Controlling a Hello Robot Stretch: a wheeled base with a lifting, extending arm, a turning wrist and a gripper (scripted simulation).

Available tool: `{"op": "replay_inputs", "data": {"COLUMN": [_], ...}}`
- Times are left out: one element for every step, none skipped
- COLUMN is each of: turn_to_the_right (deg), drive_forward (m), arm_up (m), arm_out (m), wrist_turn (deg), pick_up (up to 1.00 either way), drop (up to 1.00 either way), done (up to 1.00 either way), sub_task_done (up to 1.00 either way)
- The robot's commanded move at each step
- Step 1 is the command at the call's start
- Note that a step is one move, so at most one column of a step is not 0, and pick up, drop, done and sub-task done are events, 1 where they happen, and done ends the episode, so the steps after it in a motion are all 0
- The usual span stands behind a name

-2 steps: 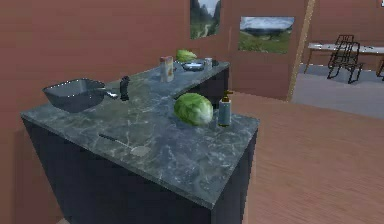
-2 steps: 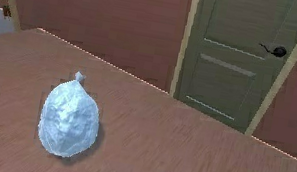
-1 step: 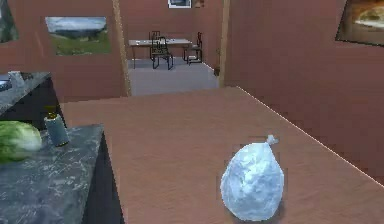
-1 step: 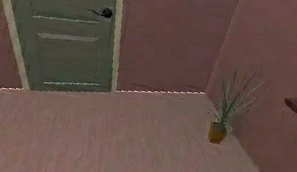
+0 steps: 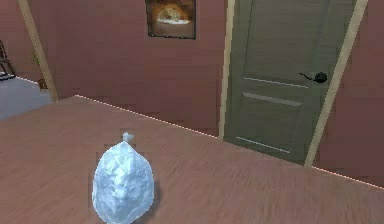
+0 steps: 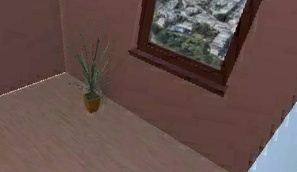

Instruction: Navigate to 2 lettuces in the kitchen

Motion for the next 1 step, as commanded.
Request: {"op": "replay_inputs", "data": {"turn_to_the_right": [3.0], "drive_forward": [0.00], "arm_up": [0.00], "arm_out": [0.00], "wrist_turn": [0.0], "pick_up": [0.00], "drop": [0.00], "done": [0.00], "sub_task_done": [0.00]}}
